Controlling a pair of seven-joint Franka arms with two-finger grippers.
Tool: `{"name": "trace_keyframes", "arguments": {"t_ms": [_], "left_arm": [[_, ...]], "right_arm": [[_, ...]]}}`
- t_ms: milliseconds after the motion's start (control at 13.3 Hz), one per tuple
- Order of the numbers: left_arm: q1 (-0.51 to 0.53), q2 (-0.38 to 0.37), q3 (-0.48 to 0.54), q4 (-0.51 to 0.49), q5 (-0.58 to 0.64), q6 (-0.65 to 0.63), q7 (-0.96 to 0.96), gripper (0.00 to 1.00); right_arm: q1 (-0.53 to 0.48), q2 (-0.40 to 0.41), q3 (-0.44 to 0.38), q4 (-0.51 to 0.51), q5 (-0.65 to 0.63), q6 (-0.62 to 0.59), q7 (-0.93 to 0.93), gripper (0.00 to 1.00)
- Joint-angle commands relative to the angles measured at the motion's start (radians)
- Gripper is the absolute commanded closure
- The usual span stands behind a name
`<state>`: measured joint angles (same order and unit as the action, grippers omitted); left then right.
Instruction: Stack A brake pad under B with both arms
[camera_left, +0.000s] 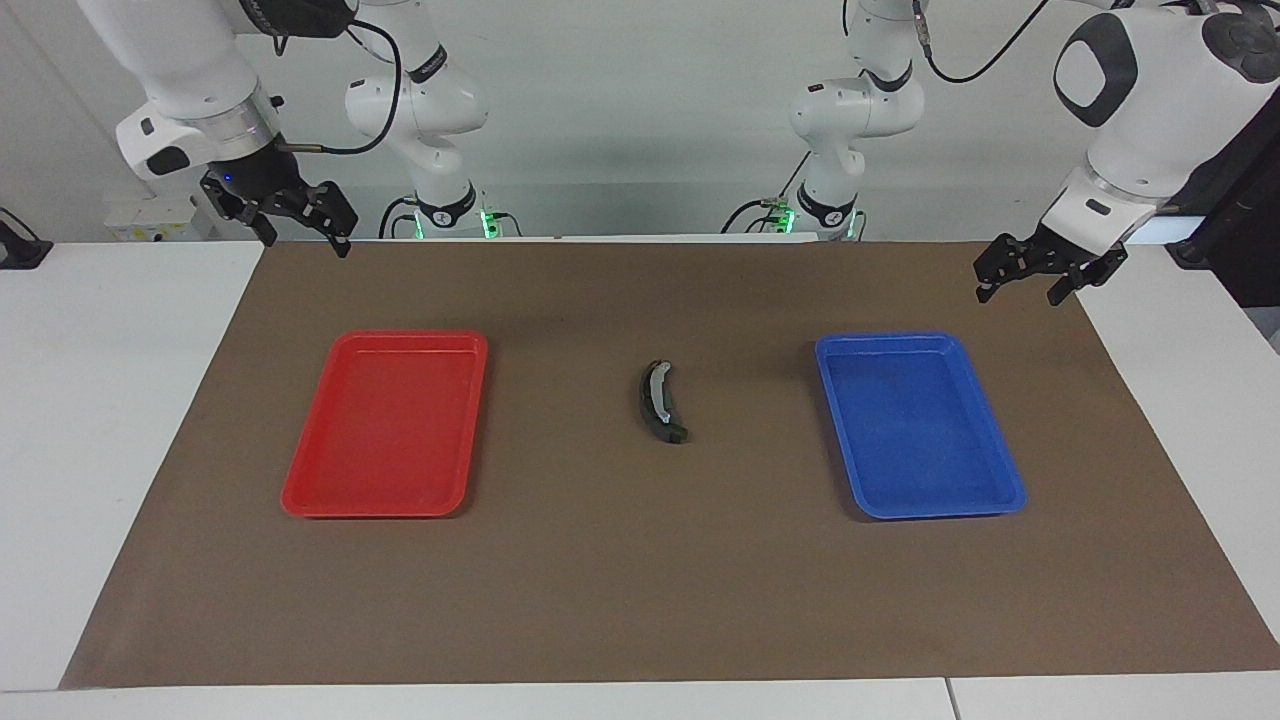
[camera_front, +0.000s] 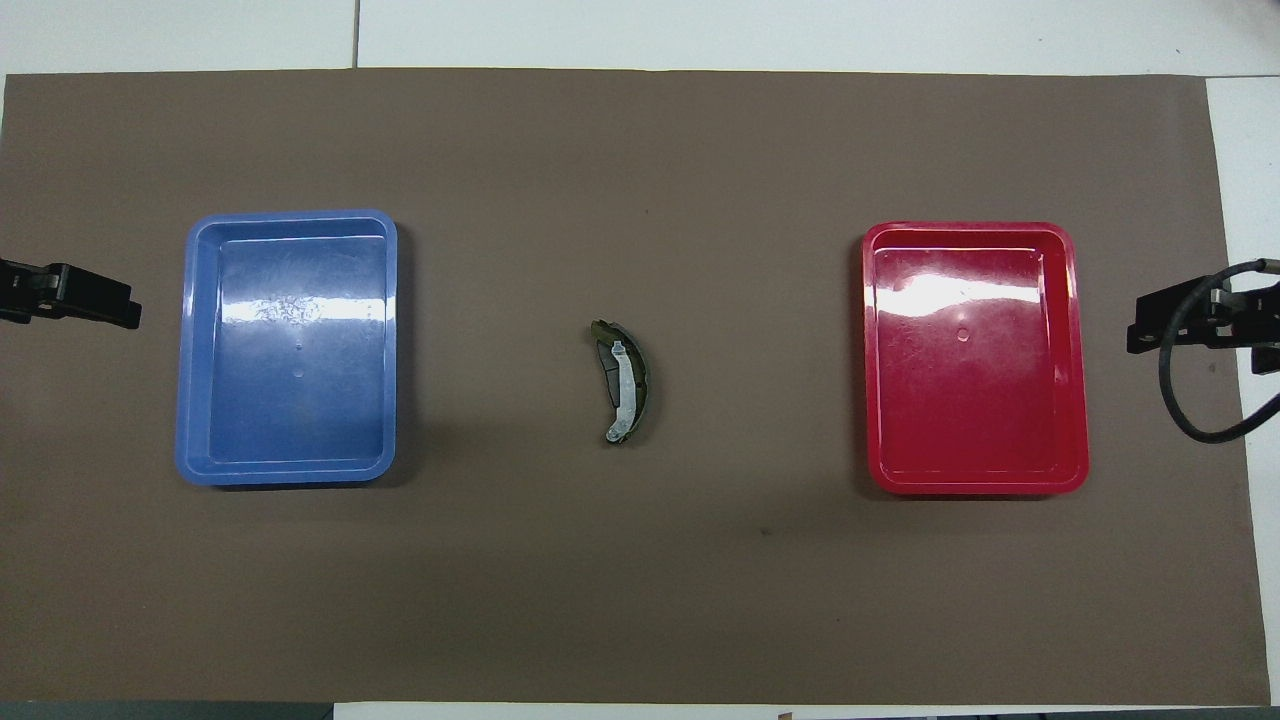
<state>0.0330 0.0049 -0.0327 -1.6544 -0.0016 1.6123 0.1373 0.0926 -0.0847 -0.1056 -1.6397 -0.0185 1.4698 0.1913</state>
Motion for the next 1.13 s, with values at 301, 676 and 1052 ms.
{"name": "trace_keyframes", "arguments": {"t_ms": [301,676,1052], "left_arm": [[0.004,-0.009,0.002,-0.015,0.006,0.008,-0.012,0.00],[0.004,-0.009,0.002,-0.015,0.006,0.008,-0.012,0.00],[0.005,-0.009,0.002,-0.015,0.006,0.008,-0.012,0.00]], "right_arm": [[-0.016,0.010,0.015,0.023,0.011,0.038,-0.121,0.00],[-0.011,0.006,0.017,0.015,0.009,0.044,-0.113,0.00],[-0.011,0.006,0.017,0.015,0.009,0.043,-0.113,0.00]]}}
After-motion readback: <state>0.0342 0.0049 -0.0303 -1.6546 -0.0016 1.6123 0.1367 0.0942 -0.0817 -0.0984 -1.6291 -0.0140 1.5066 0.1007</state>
